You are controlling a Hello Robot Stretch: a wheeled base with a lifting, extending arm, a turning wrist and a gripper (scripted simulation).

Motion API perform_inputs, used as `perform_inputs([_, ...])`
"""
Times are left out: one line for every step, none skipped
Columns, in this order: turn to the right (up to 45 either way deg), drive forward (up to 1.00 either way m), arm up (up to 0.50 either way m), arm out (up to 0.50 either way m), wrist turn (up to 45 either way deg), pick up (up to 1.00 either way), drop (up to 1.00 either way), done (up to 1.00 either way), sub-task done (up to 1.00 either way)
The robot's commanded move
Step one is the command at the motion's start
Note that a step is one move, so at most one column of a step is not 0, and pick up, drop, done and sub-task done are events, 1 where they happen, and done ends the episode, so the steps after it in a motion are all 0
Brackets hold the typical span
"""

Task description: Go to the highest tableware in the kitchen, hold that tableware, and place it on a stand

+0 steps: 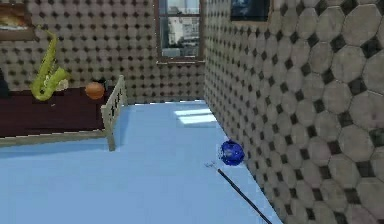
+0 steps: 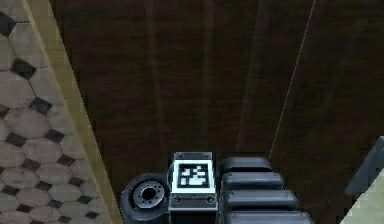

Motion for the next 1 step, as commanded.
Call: perform_inputs([0.0, 0.15, 0.0, 0.0, 0.0, 0.0, 0.0, 0.0, 0.0])
